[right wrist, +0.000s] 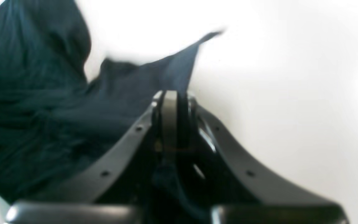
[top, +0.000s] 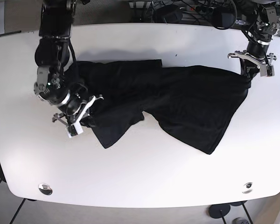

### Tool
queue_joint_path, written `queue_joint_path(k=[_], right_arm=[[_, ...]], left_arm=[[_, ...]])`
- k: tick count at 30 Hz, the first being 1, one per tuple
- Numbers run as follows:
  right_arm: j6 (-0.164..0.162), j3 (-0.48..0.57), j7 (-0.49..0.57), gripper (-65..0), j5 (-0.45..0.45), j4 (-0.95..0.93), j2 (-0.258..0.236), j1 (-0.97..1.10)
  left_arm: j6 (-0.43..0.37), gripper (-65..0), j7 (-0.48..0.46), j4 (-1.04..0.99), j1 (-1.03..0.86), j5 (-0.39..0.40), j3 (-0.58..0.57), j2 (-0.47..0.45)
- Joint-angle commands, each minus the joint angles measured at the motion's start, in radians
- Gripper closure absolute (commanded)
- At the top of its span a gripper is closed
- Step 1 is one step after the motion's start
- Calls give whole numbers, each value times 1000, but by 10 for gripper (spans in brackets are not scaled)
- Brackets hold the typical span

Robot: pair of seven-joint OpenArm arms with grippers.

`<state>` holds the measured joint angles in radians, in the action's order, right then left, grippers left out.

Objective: Fold the T-shirt properly

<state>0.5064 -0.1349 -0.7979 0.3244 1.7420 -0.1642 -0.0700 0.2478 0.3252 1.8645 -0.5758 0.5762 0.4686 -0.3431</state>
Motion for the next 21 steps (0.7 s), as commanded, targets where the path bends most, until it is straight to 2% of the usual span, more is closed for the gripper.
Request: queue_joint_path(k=[1,4,6,8,11,12,18,21], right_arm=[[10,-50,-59,-21,9,166,7,43],[13,-118,-90,-21,9,273,8,101],[15,-171,-91,-21,9,278,8,103],[15,-216,-91,-21,11,269,7,71],[15,-214,-93,-21,2,224,-10,-23],[15,-213,-93,-21,0,206,-16,-55],[4,-180,-93,-19,-3,46,-19,-287],[4,-176,-93,-19,-3,-40,-44,-433]], left_arm=[[3,-4,-24,45,-3,8,9,-14],[3,-4,-22,59,33,9,6,-14],[3,-4,-22,59,81,8,2,-14],[2,-6,55,57,172,3,-11,-15],[3,-6,246,54,366,-66,-69,-27],[3,-6,269,50,408,-81,-84,-27],[3,-6,289,-93,681,-135,-206,-37],[3,-6,325,-185,862,-195,-259,-35]])
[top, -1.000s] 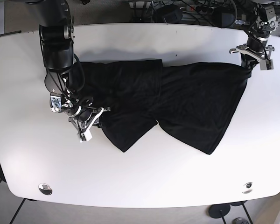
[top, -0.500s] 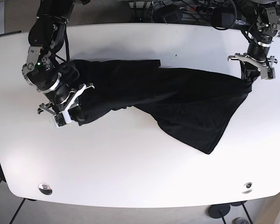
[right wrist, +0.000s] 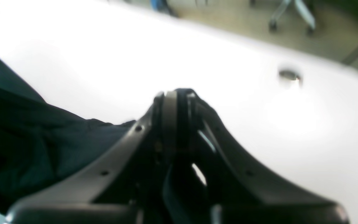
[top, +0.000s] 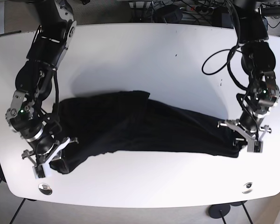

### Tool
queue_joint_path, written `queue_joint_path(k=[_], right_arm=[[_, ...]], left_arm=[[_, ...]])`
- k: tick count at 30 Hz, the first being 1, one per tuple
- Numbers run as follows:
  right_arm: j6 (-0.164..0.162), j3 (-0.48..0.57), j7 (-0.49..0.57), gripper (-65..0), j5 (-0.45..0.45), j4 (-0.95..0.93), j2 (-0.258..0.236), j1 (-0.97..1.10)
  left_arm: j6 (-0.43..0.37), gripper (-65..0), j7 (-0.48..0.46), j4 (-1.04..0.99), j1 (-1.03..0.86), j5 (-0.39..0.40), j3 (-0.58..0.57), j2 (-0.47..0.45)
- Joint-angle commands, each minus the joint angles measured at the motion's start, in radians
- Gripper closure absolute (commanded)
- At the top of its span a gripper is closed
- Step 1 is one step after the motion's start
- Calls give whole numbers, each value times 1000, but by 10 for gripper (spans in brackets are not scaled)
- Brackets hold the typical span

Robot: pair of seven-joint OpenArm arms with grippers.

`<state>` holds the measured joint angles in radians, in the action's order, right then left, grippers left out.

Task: Fold the T-shirt properly
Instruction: 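Lift and fling the black shirt with both grippers, then lay it flat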

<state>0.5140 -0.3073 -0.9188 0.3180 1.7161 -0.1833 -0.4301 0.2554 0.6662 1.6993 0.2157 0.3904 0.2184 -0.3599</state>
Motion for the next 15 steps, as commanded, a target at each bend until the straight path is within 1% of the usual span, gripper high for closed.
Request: queue_joint_path(k=[1,3,5,6,8,11,13,15], right_arm=[[-4,0,28,-19,3,-43,-28,-118],[-4,36,28,-19,3,-104,-40,-221],[-4,67,28,-19,3,-169,-66,-321],[-4,81,28,-19,3,-210,-80,-399],[-4,106,28,-19,3,-256,-89,-500],[-4,150,28,-19,3,-316,-117,-652],[-4,176,28,-19,3,-339,-120,-726],[-4,190,28,-19,3,-341,-121,-763]], left_arm=[[-5,-6,-21,-66,129,-24,-34,-18],[-3,-6,-23,-172,255,-38,-57,-18],[-3,-6,-23,-268,380,-38,-60,-18],[-1,-6,-23,-324,476,-38,-61,-18],[20,-6,-23,-381,600,-40,-61,-18],[37,-6,-23,-466,776,-41,-61,-35],[37,-6,-23,-496,856,-41,-61,-44],[37,-6,-20,-497,879,-40,-61,-46]])
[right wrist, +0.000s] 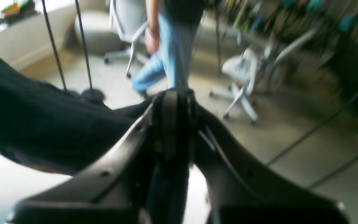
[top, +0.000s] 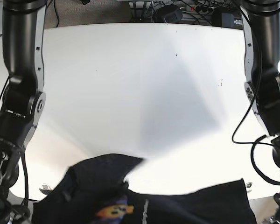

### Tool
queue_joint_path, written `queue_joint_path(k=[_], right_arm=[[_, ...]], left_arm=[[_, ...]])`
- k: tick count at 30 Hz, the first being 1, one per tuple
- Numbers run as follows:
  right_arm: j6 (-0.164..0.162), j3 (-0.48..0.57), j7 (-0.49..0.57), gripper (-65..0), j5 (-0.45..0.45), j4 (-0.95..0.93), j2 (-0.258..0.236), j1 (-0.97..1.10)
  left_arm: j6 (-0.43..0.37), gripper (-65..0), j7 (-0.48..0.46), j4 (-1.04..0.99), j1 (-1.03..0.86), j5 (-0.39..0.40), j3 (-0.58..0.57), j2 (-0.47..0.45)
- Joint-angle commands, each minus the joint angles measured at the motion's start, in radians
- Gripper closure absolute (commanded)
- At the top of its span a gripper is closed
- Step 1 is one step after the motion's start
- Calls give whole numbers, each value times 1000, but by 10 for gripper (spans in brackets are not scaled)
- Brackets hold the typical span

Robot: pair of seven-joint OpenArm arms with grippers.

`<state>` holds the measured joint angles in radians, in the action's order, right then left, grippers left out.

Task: Fold the T-shirt properly
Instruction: 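Lift and fling the black shirt with both grippers, then lay it flat, then drag the held shirt edge with both grippers to straighten the shirt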

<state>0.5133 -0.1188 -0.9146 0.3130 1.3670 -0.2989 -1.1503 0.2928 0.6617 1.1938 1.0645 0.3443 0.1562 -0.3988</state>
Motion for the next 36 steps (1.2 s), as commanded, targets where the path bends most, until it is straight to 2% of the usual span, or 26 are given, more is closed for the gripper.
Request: queue_joint_path(k=[1,4,6,8,10,12,13,15,19,21,26,29,32,36], right_arm=[[-3,-2,5,-19,8,10,-6,-44],[-3,-32,-76,-19,19,91,-6,20],[-3,-95,-91,-19,19,206,2,165],[-3,-104,-100,-19,21,282,4,307],[-3,-118,-108,-19,21,384,5,465],[5,-175,-110,-19,21,458,46,629],[8,-209,-110,-19,21,504,69,746],[8,-235,-108,-19,21,546,85,895],[9,-302,-94,-19,21,564,152,1120],[9,-316,-70,-19,21,566,162,1211],[9,-319,-44,-19,27,635,165,1412],[3,-359,-44,-19,128,645,165,1512],[2,-388,-44,-19,193,644,172,1559],[5,-394,-42,-19,194,621,178,1524]], left_arm=[[0,-6,-12,11,27,11,1,-7],[1,-6,-9,96,-89,12,6,-32],[1,-6,-12,186,-228,14,7,-42],[1,-6,-18,245,-361,14,10,-42],[1,-6,-18,309,-511,14,61,-42],[16,-6,-20,352,-654,14,125,-19],[65,-6,-20,375,-742,14,162,1],[119,-4,-20,393,-863,9,222,25],[162,-4,-20,410,-1044,8,319,80],[190,-4,-20,435,-1130,8,349,94],[239,-4,-20,499,-1303,8,438,122],[262,-4,-18,573,-1392,8,501,149],[263,-4,-16,601,-1440,8,540,165],[286,-4,-18,601,-1415,6,546,165]])
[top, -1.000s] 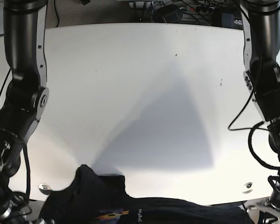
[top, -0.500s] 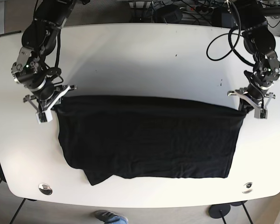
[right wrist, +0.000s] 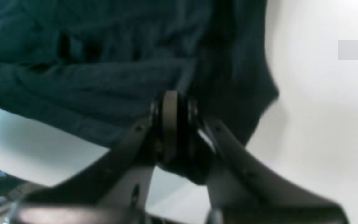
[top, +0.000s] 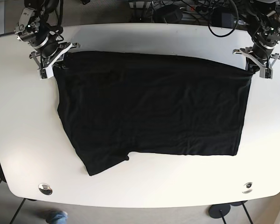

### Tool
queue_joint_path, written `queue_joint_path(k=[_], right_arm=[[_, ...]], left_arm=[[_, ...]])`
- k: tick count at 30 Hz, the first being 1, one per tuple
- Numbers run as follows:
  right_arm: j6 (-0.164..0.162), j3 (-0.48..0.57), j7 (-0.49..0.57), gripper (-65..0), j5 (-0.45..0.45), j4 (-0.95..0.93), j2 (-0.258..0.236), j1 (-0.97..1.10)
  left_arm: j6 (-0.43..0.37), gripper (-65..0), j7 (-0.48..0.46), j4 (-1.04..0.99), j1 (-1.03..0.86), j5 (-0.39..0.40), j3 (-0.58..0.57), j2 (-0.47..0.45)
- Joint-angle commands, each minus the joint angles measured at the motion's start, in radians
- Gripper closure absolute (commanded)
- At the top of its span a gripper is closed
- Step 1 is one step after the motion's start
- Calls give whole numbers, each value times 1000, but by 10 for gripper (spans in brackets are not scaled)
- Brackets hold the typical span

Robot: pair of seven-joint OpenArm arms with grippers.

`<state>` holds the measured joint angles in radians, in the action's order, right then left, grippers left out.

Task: Fold the T-shirt properly
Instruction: 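Drag the held shirt edge with both grippers to straighten the shirt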

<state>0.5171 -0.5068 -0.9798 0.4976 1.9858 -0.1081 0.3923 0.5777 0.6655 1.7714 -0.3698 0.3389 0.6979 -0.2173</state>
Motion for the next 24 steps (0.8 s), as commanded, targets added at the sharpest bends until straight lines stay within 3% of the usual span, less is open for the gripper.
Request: queue_joint_path(k=[1,7,10,19,21,24], right_arm=[[-4,-5,23,-19,9,-13,-15,-39],[7,3,26,-21,-47,-161,-15,-143],[33,3,72,-21,-52,-190,-18,-160],[38,4,121,-24,-53,-280,-29,-201],[38,4,132,-27,-53,-282,-29,-201],[39,4,132,-38,-50,-274,-29,-200]], left_arm=[[1,-4,-16,23,50,12,7,-17],[5,-4,-16,-120,168,10,-1,-31],[5,-4,-22,-153,193,10,-1,-50],[5,-19,-22,-299,312,10,-16,-112],[0,-111,-22,-328,340,10,-47,-129],[-2,-349,-22,-365,380,10,-51,-136]])
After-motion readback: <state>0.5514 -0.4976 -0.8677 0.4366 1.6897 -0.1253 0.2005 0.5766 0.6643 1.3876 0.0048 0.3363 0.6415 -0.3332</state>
